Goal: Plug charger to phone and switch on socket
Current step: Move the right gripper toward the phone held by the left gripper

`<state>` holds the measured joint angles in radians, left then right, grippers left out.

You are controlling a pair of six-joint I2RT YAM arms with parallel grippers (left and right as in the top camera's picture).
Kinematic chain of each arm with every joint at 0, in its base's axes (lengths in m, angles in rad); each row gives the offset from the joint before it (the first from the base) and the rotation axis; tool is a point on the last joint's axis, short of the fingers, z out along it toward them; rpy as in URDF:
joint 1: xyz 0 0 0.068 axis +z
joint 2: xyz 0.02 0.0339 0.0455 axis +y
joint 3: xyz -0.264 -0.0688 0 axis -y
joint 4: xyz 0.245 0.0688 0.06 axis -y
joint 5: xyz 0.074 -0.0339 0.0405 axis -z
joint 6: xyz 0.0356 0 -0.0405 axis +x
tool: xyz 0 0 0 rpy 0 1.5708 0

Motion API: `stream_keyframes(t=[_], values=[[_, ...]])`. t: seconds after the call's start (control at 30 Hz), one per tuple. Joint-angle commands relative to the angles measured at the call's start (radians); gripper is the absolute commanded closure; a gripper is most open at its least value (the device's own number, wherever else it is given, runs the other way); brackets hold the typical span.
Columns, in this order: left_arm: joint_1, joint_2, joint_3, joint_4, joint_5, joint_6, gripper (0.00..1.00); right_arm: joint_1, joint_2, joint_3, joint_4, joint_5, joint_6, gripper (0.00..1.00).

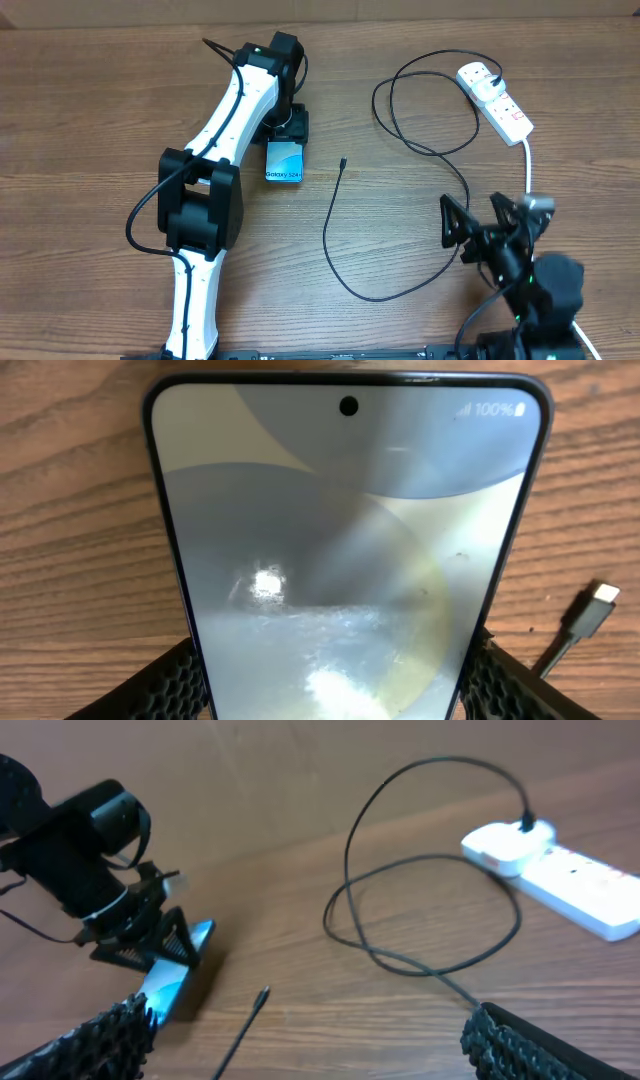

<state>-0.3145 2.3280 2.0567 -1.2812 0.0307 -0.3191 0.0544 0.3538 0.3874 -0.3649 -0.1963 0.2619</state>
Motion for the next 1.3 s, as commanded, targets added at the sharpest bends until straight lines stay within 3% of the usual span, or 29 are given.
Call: stream_keyframes(t=[0.0,0.13,0.27,0.43,0.57,0.7,0.83,1.03,1.27], values=[[0.015,0.000,0.034,-0.012,0.023,-0.069,0.96,0.004,0.169,0.134,-0.051,-0.082,0.003,0.00],[0.039,0.000,0.045,-0.032,0.087,-0.117,0.96,0.004,0.401,0.275,-0.086,-0.220,0.000,0.00],[0.072,0.000,0.072,-0.031,0.225,-0.152,0.96,0.005,0.571,0.307,0.048,-0.448,0.008,0.00],[0.102,0.000,0.107,-0.022,0.331,-0.229,0.96,0.011,0.761,0.307,0.233,-0.571,0.259,0.02],[0.107,0.000,0.113,-0.002,0.357,-0.295,0.96,0.053,0.861,0.307,0.327,-0.521,0.406,0.10],[0.105,0.000,0.113,0.012,0.400,-0.390,0.96,0.140,0.927,0.307,0.387,-0.357,0.531,0.14],[0.105,0.000,0.113,0.022,0.485,-0.461,0.96,0.241,0.964,0.307,0.428,-0.180,0.617,0.24],[0.097,0.000,0.113,0.017,0.605,-0.520,0.96,0.361,1.007,0.307,0.502,0.004,0.682,0.29],[0.063,0.000,0.113,0.011,0.642,-0.539,0.96,0.394,1.074,0.307,0.529,0.028,0.734,0.30]])
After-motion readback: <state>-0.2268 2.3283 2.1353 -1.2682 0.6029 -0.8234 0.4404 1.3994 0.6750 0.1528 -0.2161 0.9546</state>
